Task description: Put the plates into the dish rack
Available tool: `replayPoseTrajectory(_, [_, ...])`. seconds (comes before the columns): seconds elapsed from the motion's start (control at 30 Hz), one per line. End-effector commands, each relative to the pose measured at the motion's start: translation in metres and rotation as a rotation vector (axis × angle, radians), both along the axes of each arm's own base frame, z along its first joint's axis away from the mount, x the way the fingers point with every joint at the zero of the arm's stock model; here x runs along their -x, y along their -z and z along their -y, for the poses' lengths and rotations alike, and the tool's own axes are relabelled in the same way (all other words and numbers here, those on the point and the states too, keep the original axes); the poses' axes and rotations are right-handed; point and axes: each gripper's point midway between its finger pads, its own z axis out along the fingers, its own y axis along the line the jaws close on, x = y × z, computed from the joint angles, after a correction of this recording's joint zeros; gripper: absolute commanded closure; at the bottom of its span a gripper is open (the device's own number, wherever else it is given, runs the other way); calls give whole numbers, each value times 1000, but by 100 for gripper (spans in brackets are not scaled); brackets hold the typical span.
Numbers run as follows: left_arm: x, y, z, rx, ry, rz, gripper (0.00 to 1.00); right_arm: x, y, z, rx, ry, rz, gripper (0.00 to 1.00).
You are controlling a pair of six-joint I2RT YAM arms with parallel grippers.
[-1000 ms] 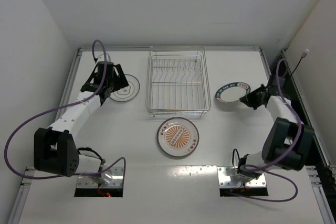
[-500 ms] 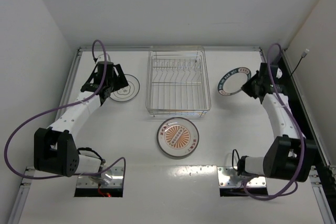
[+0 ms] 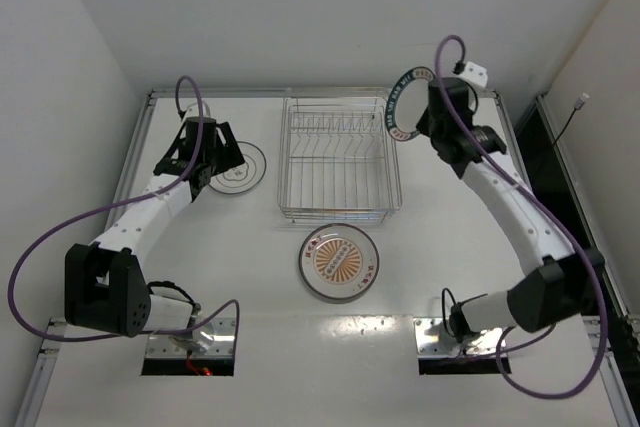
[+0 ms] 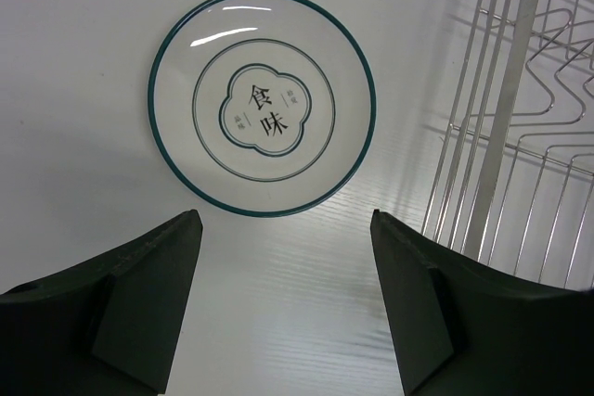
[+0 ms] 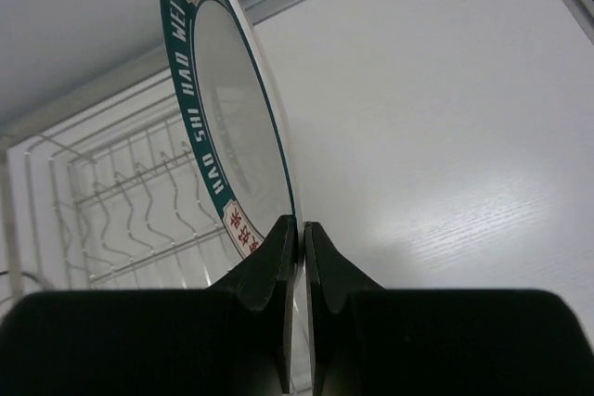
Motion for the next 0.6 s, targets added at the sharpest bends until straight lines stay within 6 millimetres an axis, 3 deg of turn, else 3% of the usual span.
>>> replayPoseTrajectory(0.0, [-6, -14, 0, 1, -3, 40, 29, -26, -14, -6, 124, 83, 46, 100])
replayPoseTrajectory(0.2, [-7, -10, 0, -1, -3, 31, 29, -54, -6, -25, 244, 101, 18, 100])
replayPoseTrajectory(0.3, [-6, -5, 0, -4, -2, 12, 29, -67, 14, -39, 279, 78, -23, 100])
replayPoseTrajectory(0.43, [-6, -5, 0, -4, -2, 12, 29, -72, 36, -52, 338, 62, -66, 100])
replayPoseTrajectory(0.57, [-7, 3, 0, -8, -2, -9, 29, -75, 39, -58, 393, 73, -75, 100])
